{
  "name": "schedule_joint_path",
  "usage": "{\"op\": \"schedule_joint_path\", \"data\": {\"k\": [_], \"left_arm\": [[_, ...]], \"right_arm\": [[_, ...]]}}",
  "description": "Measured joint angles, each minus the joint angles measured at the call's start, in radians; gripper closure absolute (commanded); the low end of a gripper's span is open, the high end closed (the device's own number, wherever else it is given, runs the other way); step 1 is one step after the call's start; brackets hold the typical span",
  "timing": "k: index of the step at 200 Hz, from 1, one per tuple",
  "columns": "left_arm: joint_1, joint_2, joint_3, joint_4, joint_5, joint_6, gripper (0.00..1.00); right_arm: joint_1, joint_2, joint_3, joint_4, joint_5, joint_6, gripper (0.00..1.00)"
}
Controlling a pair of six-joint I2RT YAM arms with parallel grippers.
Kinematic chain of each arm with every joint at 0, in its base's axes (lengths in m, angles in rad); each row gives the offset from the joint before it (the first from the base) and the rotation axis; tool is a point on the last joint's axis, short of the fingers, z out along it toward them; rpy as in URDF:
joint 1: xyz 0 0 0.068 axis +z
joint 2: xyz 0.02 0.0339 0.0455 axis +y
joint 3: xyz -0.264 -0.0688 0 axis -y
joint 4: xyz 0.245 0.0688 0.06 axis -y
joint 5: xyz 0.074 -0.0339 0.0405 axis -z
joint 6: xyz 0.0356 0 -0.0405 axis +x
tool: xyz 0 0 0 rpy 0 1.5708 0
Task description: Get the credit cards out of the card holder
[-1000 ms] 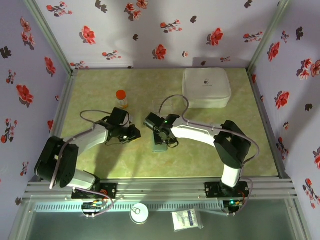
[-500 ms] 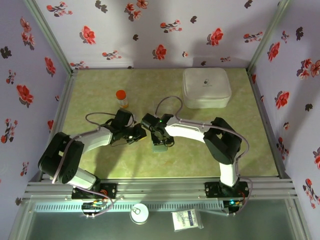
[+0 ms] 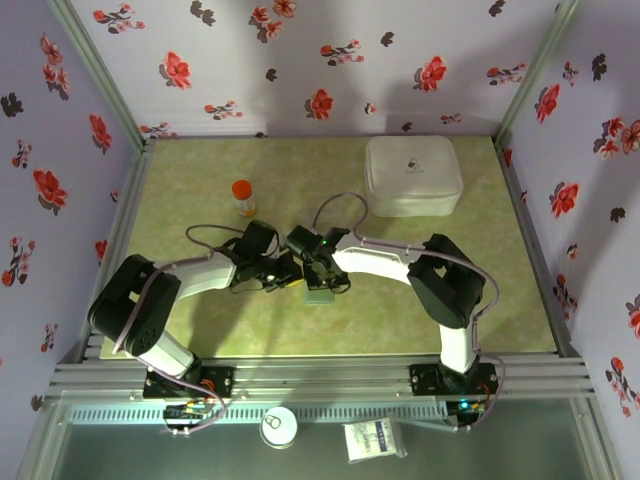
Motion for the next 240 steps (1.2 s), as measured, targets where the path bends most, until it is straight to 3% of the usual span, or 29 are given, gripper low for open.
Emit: {"op": "schedule_joint_path", "data": {"k": [61,151,240], "left_arm": [[-0.045,0.049,0.052,-0.006,0.009,-0.002,1.00],[-0.034,0.114,0.035,0.046,0.036,-0.029,1.00],[-0.025,0.143,0.010,0.138,0.090,-0.025,1.00]], "right_arm": [[-0.011,-0.035,-0.042,0.046,-0.017,-0.005,1.00],[-0.011,-0.038,-0.046,0.047,-0.010,-0.004,1.00],[-0.002,-0.060,-0.046,0.005,0.071,-0.004,1.00]]}}
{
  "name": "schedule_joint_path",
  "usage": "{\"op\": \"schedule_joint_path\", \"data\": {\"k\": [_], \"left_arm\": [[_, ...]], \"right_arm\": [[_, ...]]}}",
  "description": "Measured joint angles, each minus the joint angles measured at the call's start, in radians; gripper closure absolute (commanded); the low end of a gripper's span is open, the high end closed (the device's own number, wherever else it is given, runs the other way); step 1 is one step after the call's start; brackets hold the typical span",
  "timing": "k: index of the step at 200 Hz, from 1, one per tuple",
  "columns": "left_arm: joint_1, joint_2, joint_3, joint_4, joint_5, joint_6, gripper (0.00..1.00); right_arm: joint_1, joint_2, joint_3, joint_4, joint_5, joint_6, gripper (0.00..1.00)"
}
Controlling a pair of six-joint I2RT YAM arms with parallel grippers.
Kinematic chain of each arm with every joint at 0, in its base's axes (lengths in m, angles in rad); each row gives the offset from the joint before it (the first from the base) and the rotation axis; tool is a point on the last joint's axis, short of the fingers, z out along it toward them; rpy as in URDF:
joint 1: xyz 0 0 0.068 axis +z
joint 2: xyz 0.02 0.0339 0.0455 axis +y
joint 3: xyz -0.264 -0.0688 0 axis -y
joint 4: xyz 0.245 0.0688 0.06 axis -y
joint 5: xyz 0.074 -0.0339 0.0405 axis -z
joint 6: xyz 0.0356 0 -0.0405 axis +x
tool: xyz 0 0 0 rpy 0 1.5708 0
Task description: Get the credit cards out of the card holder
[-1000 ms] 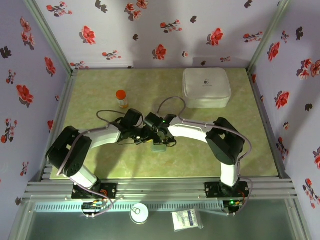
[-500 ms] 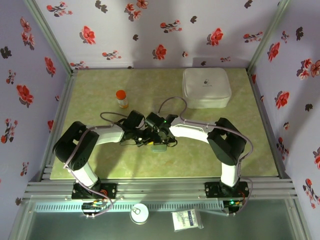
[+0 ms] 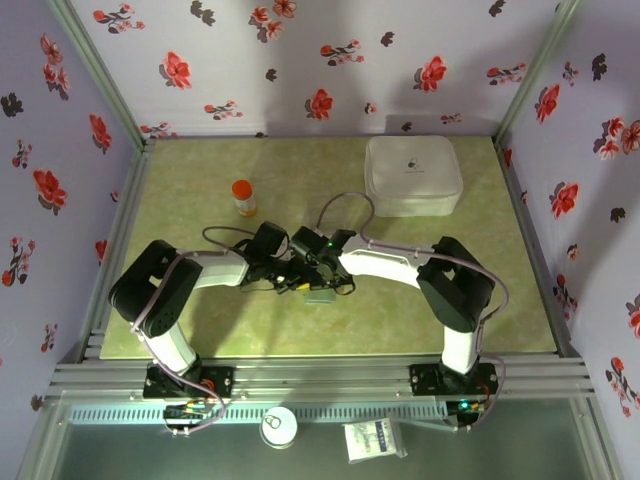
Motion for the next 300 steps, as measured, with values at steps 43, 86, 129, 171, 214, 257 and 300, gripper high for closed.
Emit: {"op": "schedule_joint_path", "data": {"k": [43,86,129,171,214,257,300], "left_arm": [[0.005,0.001,-0.014,0.026,0.011,0.000,1.00],[0.006,-0.010,-0.025,0.037,0.012,-0.004,1.00],[0.006,-0.042,-0.031,0.002,-0.018,-0.020,0.99],[0.006,-0.081,-0.023,-0.100,-0.043,-0.020,0.97],[0.006,-0.086,-0.009,-0.141,-0.051,-0.023,0.95],[0.005,-0.086,0.004,-0.161,-0.056,-0.025,0.95],[0.005,-0.086,0.007,-0.172,-0.058,-0.027,0.95]], "right_arm": [[-0.027,-0.058,-0.047,-0.077,0.079,0.000,1.00],[-0.051,-0.095,-0.107,-0.026,0.040,0.008,0.92],[-0.082,-0.106,-0.161,0.060,-0.034,0.032,0.78],[-0.090,-0.107,-0.193,0.149,-0.099,0.047,0.76],[-0.106,-0.107,-0.221,0.219,-0.150,0.066,0.78],[-0.116,-0.107,-0.256,0.288,-0.211,0.088,0.80],[-0.116,-0.107,-0.278,0.330,-0.245,0.108,0.85]]}}
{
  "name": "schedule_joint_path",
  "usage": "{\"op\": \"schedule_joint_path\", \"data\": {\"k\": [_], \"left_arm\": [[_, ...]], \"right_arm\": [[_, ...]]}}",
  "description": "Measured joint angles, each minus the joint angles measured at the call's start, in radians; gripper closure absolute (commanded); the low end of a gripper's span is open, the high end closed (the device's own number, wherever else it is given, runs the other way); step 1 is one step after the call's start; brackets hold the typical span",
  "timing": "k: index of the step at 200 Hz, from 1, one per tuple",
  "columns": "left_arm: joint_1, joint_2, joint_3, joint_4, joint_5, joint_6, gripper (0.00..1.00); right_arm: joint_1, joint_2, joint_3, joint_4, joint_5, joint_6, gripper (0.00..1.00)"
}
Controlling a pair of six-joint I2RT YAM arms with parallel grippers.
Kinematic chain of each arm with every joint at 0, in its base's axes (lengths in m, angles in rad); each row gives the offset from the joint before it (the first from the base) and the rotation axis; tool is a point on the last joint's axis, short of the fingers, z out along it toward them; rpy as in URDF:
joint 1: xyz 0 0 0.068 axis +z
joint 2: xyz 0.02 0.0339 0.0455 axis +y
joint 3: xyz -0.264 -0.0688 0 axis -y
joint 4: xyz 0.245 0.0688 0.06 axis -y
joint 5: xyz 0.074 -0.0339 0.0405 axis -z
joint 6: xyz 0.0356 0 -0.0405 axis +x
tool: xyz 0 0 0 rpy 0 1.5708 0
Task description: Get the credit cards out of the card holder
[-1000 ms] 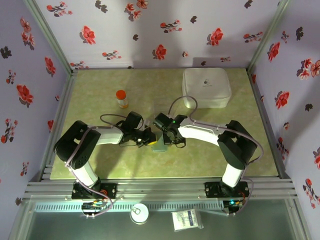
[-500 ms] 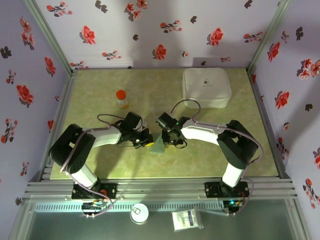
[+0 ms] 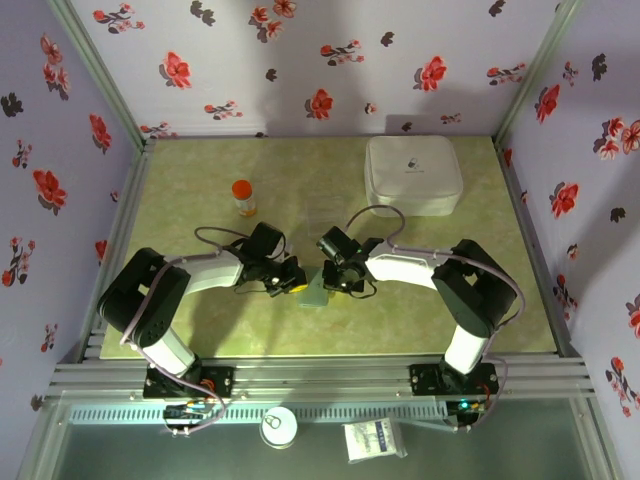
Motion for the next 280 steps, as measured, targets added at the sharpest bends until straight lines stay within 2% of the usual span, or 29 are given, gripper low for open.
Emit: {"op": "schedule_joint_path", "data": {"k": [46,74,121,156,213,280], "left_arm": [[0.000,0.000,0.002,-0.003,0.000,0.000,0.95],[0.000,-0.007,0.006,-0.013,-0.006,0.000,0.87],[0.008,-0.100,0.017,-0.068,-0.065,0.013,0.83],[0.048,-0.153,0.029,-0.106,-0.105,0.042,0.80],[0.084,-0.159,0.032,-0.135,-0.129,0.074,0.81],[0.084,-0.097,0.031,-0.093,-0.092,0.080,0.89]], "right_arm": [[-0.003,0.000,-0.005,0.009,-0.010,0.011,0.91],[-0.009,-0.003,-0.007,0.009,-0.009,0.013,0.94],[-0.058,-0.056,-0.018,-0.025,0.007,-0.021,0.96],[-0.083,-0.084,-0.001,-0.087,0.032,-0.076,0.97],[-0.084,-0.084,0.119,-0.185,0.051,-0.151,0.98],[-0.077,-0.083,0.188,-0.234,0.046,-0.161,0.98]]}}
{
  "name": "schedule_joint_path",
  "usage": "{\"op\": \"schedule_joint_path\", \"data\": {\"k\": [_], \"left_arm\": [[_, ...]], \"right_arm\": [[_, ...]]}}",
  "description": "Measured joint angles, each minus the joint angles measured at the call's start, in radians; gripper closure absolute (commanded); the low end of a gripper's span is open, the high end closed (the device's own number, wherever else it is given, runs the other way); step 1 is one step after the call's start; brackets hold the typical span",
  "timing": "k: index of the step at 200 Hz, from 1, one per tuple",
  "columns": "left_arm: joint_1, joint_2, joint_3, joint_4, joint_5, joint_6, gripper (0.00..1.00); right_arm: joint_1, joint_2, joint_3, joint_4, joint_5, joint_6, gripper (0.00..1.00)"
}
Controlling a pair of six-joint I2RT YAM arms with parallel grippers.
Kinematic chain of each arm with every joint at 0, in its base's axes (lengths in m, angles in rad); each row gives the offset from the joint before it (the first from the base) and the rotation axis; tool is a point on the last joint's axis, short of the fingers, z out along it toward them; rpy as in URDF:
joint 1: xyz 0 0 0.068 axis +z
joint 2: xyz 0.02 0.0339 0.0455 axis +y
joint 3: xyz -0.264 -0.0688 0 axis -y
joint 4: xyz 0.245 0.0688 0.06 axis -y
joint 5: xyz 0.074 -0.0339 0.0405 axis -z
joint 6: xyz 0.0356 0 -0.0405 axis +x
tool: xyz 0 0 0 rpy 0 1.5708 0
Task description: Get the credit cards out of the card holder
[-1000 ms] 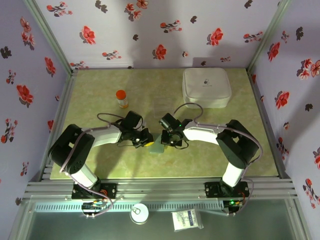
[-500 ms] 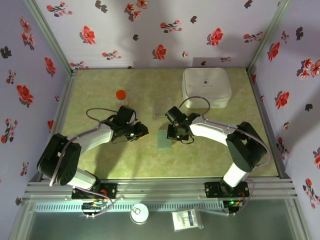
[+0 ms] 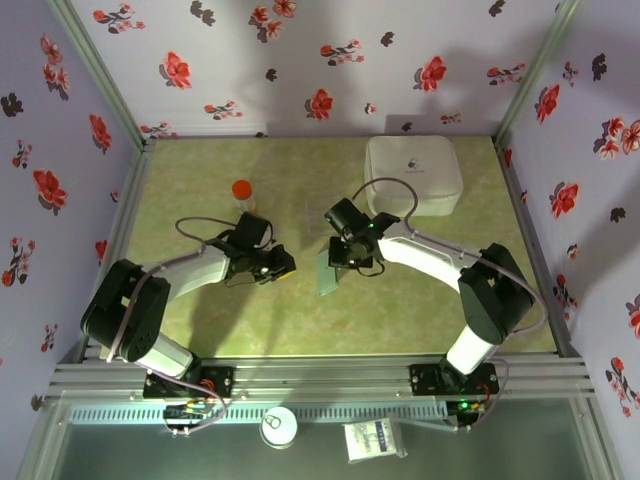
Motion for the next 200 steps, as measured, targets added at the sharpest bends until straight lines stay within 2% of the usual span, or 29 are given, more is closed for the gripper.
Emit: {"op": "schedule_joint_path", "data": {"k": [88,200], "left_arm": [[0.001,0.056,-0.030,0.075,0.052,-0.008,0.91],[0.055,0.035,-0.055,0.004,0.032,0.024,0.92]], "right_arm": [[0.076,0.064,0.105,-0.011,-0.004,0.020,0.99],[0.087,0.065,0.152,-0.042,-0.003,0.020,0.99]]}}
